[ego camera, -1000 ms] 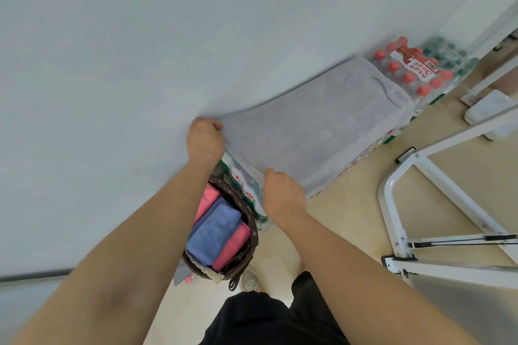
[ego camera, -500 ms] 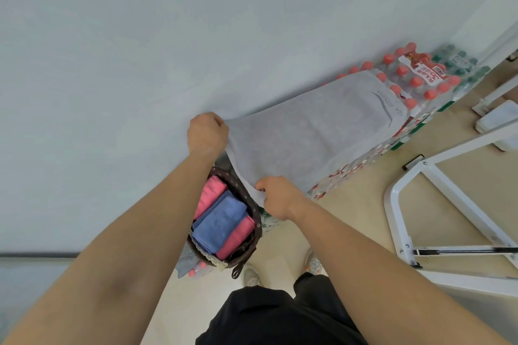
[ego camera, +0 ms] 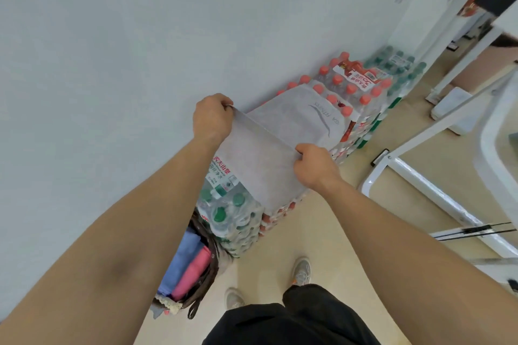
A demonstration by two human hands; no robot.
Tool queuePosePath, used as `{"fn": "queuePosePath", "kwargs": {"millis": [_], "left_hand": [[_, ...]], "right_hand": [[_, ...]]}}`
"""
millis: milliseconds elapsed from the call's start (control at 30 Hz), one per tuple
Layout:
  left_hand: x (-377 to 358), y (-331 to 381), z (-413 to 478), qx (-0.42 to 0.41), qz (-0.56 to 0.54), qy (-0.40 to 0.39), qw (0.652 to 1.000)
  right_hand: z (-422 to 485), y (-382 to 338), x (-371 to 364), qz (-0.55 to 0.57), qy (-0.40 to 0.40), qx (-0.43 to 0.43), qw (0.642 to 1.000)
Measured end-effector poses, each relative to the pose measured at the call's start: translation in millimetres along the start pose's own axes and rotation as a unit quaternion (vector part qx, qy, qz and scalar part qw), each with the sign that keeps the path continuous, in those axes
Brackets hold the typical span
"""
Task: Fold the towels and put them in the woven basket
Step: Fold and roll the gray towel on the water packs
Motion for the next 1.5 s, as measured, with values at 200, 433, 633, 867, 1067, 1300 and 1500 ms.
{"fn": "queuePosePath", "kwargs": {"millis": [200,433,633,867,1067,1300,1500], "left_hand": [[-56,80,20,-0.051,0.029,0.003,0.998],[-112,142,48,-0.071,0.092,-0.005,0.993],[-155,171,76,-0.083,0.137,-0.035,0.986],[-214,179,111,-0.094,0.165,-0.127,0.973],[-251,166,125,-0.065,0.157,-0.189,0.967],[-270,146,128,-0.006,0.113,-0.118,0.987],[-279,139,124,0.046,0.150,-0.010,0.988]], "right_hand": [[32,65,46,0.027,0.000,-0.008,1.000],[67,130,89,0.057,-0.025,0.019,0.998],[105,174,104,0.031,-0.036,-0.014,0.999],[146,209,97,-0.052,-0.133,-0.092,0.985],[212,200,98,-0.042,-0.114,-0.055,0.991],[287,174,85,-0.030,-0.095,0.066,0.993],[327,171,74,-0.025,-0.150,0.153,0.976]]}}
Point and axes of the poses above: each hand's wrist, its own z-axis towards the middle knuckle, its own x-axis out of the back of the hand, y = z × x, the point moved 2 cm from there along z, towards the middle knuckle, and after that the axes turned 10 degrees about x, right-handed, at the moved point
